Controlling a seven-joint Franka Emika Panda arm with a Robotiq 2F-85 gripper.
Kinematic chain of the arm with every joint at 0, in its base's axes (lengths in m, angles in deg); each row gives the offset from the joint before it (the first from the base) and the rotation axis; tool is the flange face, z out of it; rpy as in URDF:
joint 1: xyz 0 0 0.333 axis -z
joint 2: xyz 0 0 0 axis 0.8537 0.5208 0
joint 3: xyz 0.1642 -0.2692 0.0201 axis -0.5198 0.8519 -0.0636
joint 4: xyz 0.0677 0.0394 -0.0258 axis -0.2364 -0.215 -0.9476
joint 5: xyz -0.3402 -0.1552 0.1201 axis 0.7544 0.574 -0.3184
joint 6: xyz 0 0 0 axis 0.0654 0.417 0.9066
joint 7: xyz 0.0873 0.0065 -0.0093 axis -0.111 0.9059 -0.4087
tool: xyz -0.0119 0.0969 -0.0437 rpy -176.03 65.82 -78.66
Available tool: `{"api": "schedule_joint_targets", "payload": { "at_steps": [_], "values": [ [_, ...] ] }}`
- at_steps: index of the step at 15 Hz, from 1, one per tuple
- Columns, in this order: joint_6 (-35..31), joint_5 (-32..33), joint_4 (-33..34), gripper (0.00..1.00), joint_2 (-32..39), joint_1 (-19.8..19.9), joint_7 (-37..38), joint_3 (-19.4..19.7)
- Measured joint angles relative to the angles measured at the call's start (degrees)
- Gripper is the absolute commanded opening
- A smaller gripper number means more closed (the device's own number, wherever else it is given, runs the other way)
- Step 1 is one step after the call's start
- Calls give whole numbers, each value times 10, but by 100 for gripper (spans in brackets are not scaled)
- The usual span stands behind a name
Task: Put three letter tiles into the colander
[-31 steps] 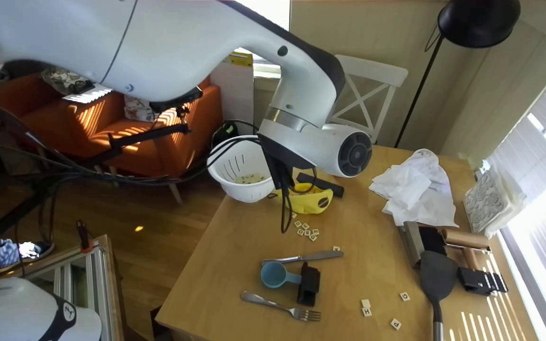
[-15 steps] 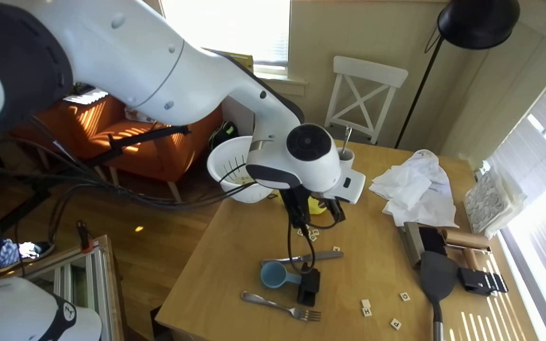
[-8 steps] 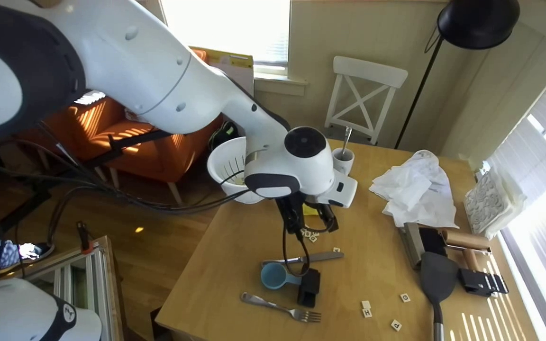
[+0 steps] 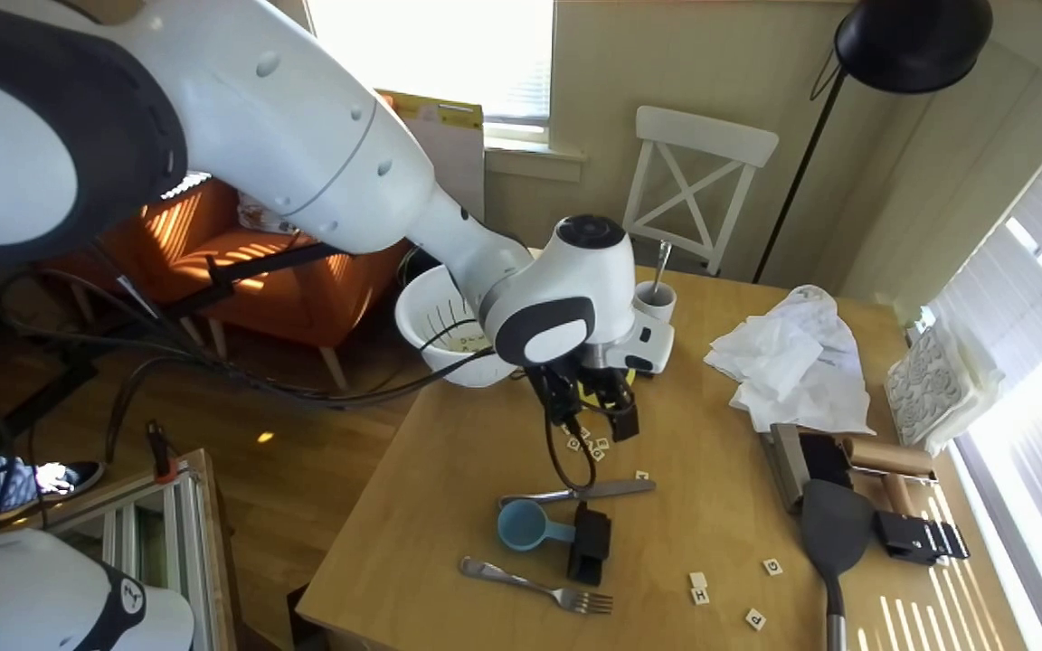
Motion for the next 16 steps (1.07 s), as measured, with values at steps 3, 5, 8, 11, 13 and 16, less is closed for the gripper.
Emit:
{"api": "schedule_joint_targets", "payload": {
  "at_steps": [3, 5, 8, 11, 13, 16],
  "values": [
    [24, 13, 26, 100, 11, 1, 17, -13],
    [24, 13, 38, 100, 23, 5, 27, -23],
    [22, 13, 50, 100, 41, 14, 40, -29],
    [21, 13, 56, 100, 55, 25, 42, -30],
    [21, 13, 63, 87, 64, 32, 42, -34],
    [21, 13, 71, 67, 74, 39, 41, -39]
  ]
}}
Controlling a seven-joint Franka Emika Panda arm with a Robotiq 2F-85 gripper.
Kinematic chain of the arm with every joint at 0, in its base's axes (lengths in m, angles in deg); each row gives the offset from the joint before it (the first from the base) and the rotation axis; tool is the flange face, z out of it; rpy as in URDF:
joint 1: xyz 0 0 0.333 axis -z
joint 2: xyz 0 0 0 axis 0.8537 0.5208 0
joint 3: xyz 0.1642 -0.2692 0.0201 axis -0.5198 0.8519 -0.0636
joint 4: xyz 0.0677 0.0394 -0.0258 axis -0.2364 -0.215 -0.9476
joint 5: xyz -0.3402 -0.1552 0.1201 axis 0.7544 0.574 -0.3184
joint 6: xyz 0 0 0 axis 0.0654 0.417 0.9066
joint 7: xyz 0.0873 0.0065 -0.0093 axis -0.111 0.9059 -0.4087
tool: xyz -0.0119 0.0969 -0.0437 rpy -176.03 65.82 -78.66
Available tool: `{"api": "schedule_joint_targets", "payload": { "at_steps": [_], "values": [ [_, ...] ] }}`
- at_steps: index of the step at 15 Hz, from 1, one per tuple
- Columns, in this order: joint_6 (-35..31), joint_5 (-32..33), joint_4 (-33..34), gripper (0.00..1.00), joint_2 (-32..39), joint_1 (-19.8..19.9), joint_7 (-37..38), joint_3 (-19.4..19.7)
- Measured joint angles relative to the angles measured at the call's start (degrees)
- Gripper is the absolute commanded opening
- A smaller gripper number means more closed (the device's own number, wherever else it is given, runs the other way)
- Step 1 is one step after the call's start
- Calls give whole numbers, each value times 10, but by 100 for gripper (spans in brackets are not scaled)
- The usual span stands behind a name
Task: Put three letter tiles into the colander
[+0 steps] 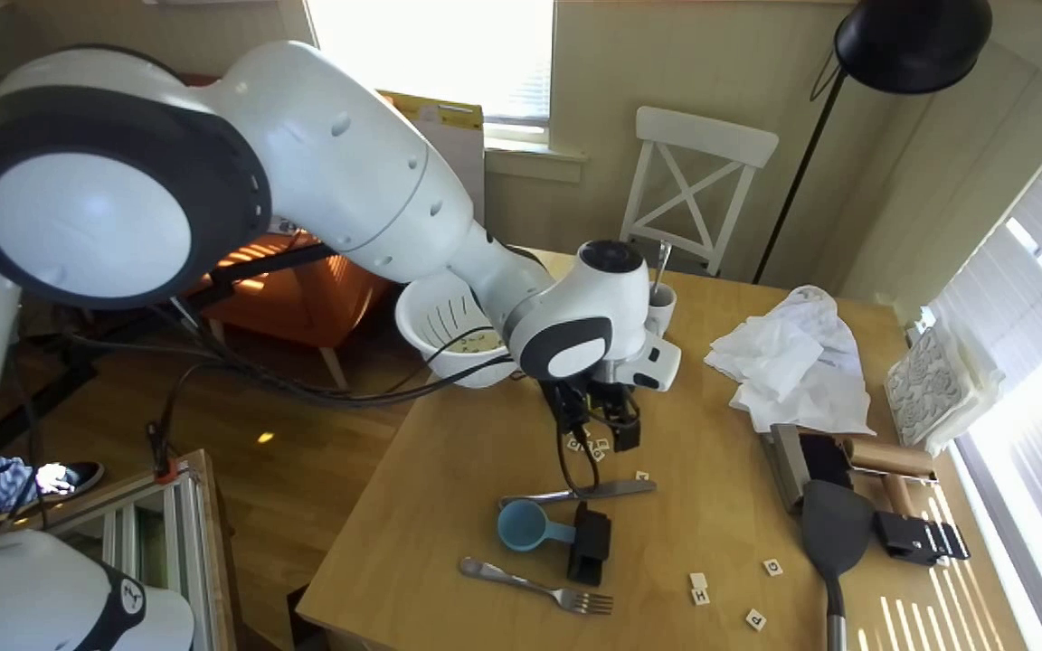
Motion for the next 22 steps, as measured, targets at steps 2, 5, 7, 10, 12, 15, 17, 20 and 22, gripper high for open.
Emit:
{"api": "schedule_joint_targets", "payload": {
  "at_steps": [2, 5, 7, 10, 12, 15, 17, 20, 22],
  "values": [
    [0, 0, 3, 61, 5, 4, -1, -4],
    [0, 0, 8, 61, 13, 8, -1, -8],
    [0, 0, 10, 64, 17, 11, -2, -11],
    [0, 0, 13, 66, 24, 15, -3, -16],
    [-1, 0, 19, 63, 31, 17, -4, -19],
    [-4, 0, 31, 55, 44, 20, -5, -23],
    [-9, 0, 39, 47, 54, 21, -6, -23],
    [-16, 0, 49, 44, 67, 22, -6, -23],
    [-17, 0, 54, 41, 73, 24, -6, -23]
  ]
}}
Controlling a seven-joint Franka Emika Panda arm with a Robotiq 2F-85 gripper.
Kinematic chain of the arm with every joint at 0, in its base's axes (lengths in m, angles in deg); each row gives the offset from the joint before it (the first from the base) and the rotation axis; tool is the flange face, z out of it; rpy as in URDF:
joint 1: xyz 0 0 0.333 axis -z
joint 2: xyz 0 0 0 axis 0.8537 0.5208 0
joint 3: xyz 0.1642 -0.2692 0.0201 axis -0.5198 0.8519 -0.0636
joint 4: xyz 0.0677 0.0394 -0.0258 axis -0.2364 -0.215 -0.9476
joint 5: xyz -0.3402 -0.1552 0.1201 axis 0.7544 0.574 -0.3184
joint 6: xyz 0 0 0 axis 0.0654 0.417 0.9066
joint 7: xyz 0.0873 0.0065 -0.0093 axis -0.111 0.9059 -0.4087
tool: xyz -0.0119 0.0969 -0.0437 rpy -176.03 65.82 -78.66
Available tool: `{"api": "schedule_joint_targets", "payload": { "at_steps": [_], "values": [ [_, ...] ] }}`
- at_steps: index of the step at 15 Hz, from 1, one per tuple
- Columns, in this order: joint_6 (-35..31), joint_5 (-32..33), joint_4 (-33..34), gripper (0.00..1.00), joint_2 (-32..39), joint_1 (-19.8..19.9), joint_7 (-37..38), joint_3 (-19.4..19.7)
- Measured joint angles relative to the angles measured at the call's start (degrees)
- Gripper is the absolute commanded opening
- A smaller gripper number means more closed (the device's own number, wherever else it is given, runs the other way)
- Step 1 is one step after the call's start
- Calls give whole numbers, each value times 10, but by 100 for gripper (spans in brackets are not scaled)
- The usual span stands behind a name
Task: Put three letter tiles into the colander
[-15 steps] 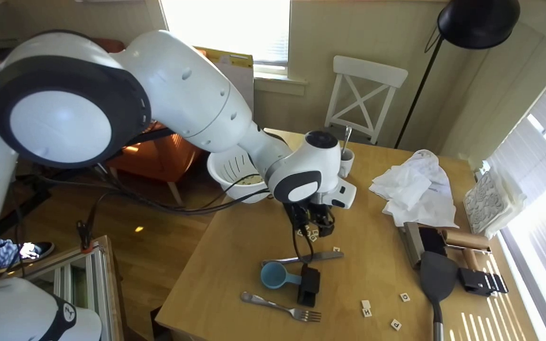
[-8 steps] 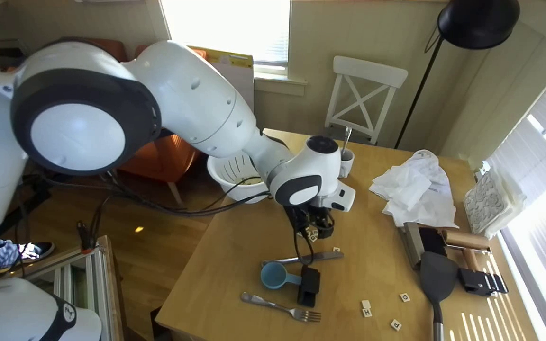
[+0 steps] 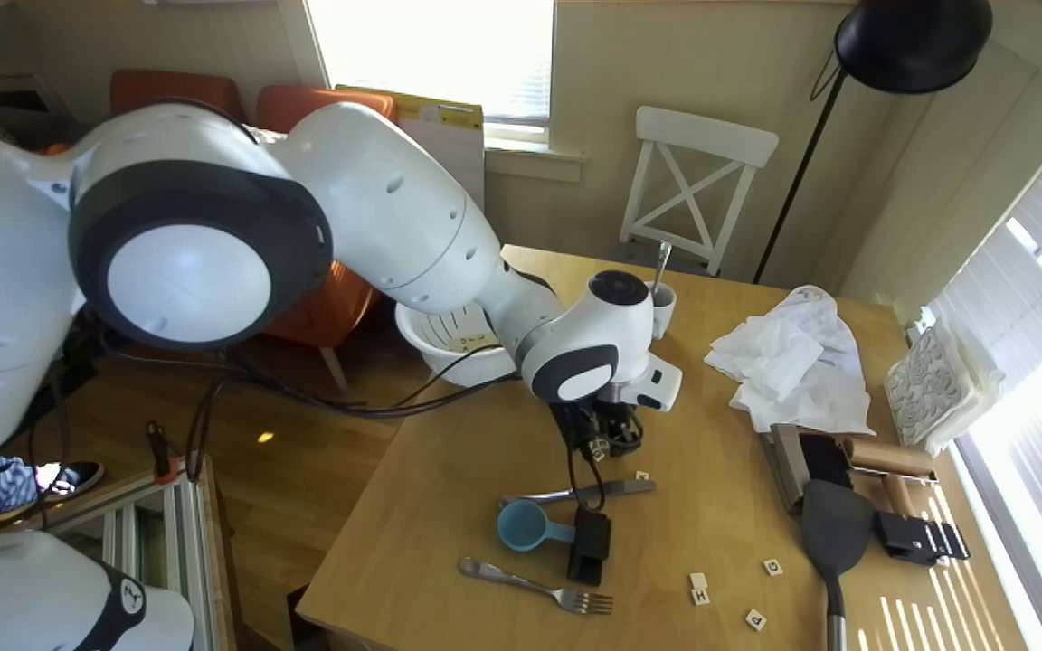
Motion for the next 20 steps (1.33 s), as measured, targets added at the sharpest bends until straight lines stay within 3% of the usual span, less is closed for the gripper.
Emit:
{"api": "schedule_joint_targets", "payload": {
  "at_steps": [2, 3, 5, 6, 15, 17, 20],
  "values": [
    [0, 0, 3, 38, 4, 2, 0, 0],
    [0, 0, 3, 30, 5, 2, 0, 0],
    [0, -1, 4, 4, 4, 4, 0, -1],
    [0, -1, 4, 1, 4, 5, 0, -1],
    [-9, -31, 29, 0, -14, 25, 3, -35],
    [-9, -32, 29, 27, -24, 30, 3, -35],
    [2, -36, 28, 46, -31, 32, 8, -35]
  ]
}}
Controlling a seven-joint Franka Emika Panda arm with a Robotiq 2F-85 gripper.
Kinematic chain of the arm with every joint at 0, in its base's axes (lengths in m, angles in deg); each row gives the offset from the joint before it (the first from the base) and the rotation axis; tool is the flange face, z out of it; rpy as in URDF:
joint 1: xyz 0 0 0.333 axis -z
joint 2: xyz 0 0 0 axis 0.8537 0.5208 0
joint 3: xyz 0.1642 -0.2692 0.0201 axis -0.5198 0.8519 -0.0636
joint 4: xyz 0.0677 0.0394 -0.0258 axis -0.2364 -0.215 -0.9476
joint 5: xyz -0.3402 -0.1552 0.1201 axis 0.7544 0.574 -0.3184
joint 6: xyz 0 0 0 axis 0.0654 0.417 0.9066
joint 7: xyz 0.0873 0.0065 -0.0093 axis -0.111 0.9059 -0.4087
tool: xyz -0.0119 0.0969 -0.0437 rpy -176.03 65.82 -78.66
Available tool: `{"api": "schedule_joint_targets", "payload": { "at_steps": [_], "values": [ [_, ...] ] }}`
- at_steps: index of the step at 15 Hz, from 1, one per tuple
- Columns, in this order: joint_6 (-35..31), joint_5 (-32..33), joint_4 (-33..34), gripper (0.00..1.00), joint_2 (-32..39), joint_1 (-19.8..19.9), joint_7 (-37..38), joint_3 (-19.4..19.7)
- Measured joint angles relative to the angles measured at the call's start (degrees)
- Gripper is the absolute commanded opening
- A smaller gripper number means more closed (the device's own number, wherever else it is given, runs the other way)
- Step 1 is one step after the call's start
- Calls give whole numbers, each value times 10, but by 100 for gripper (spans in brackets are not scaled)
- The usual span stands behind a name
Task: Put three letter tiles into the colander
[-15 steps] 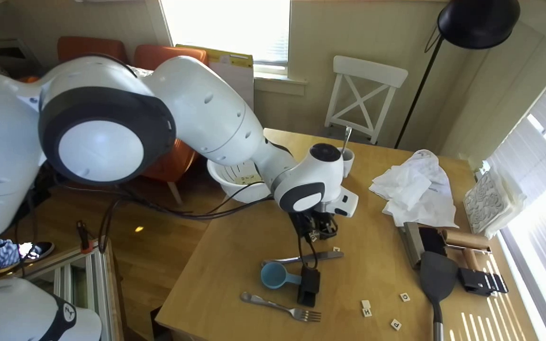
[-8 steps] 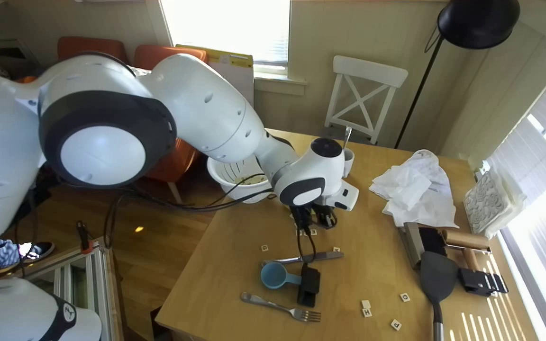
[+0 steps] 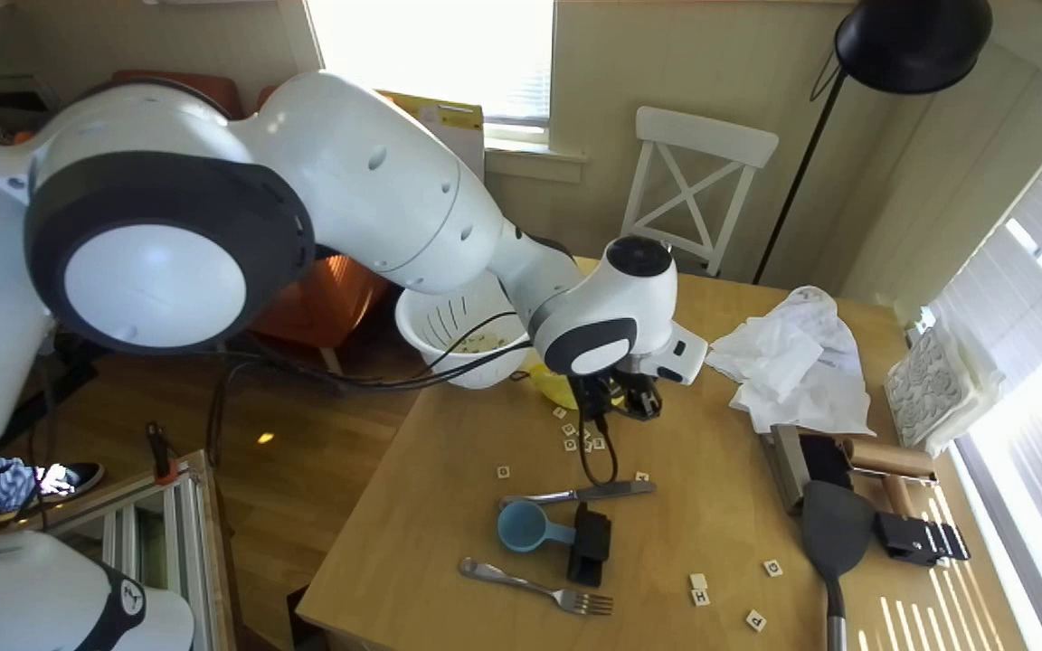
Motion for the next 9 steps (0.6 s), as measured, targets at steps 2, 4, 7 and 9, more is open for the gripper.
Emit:
{"api": "schedule_joint_targets", "payload": {
  "at_steps": [2, 4, 7, 9],
  "values": [
    [19, 0, 0, 59, -4, -1, 7, 0],
    [38, 0, 0, 73, -9, -3, 18, 0],
    [61, 0, 0, 94, -12, -6, 32, 1],
    [75, 0, -2, 100, -12, -6, 39, 1]
  ]
}}
